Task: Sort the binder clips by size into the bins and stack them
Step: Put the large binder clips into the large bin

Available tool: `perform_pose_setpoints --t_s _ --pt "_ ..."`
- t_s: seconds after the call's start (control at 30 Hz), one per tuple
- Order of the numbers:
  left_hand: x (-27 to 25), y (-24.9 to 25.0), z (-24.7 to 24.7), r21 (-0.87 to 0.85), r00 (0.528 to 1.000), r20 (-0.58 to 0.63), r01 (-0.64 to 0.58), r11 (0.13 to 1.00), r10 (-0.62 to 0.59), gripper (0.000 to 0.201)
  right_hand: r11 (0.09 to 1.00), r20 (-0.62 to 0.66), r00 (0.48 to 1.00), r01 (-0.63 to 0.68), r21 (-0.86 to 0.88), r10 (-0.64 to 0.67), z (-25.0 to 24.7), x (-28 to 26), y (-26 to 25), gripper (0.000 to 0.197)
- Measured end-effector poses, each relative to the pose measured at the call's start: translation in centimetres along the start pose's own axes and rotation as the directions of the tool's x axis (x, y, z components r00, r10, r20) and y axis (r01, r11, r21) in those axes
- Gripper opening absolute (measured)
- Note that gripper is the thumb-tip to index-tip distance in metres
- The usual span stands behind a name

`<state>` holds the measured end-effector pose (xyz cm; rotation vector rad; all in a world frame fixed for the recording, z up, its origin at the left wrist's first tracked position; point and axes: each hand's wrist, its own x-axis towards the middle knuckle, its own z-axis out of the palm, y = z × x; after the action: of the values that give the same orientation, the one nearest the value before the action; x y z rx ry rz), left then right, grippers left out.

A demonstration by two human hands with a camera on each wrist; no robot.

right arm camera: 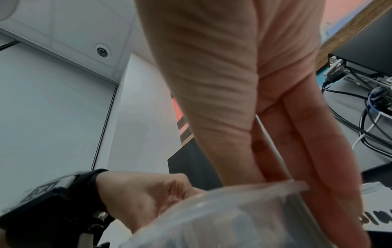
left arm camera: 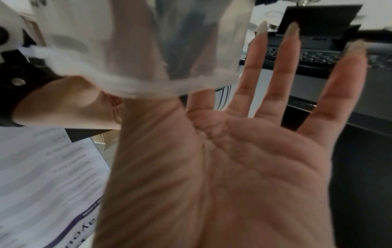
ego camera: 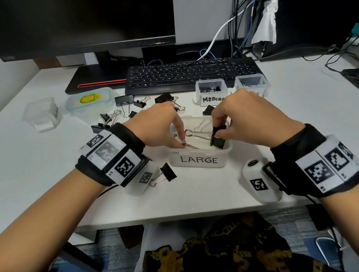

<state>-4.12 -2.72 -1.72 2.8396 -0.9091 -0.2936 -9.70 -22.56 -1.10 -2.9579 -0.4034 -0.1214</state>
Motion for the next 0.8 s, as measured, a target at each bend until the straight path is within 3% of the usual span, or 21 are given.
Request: perform_pose_setpoints --t_s 0.1,0.27,0.4,0.5,0.63,0.8 --pt "0.1 0.0 -0.2 0.016 1.0 0.02 0.018 1.0 -0.019 0.034 0.999 -0.016 1.0 -0.002 -0.036 0.001 -0.1 -0.1 -0.2 0.005" --pt "0.5 0.5 0.0 0.061 0.998 0.035 0.046 0.997 -0.048 0.032 0.987 -0.024 1.0 0.003 -0.159 -0.007 -0.4 0.1 -1.1 0.003" --pt "0.6 0.7 0.1 0.127 0.999 -0.022 0.035 0.991 -0.032 0.029 0.978 0.069 0.997 0.053 -0.2 -0.04 -0.4 0.2 -1.4 0.007" --pt "0.5 1.0 0.3 0.188 0.997 -0.074 0.035 0.981 -0.021 0.026 0.975 0.063 0.998 0.041 -0.219 -0.027 -0.5 0.4 -1.6 0.005" --pt "0.4 0.9 0.3 0.167 0.995 -0.1 0.033 0.985 -0.016 0.026 0.955 0.007 1.0 0.01 -0.296 -0.009 -0.6 0.8 -1.9 0.022" --pt "0.3 0.6 0.3 0.104 0.997 -0.079 0.023 0.994 -0.015 0.023 0.966 0.002 1.0 -0.015 -0.258 0.017 -0.2 2.1 -1.4 0.034"
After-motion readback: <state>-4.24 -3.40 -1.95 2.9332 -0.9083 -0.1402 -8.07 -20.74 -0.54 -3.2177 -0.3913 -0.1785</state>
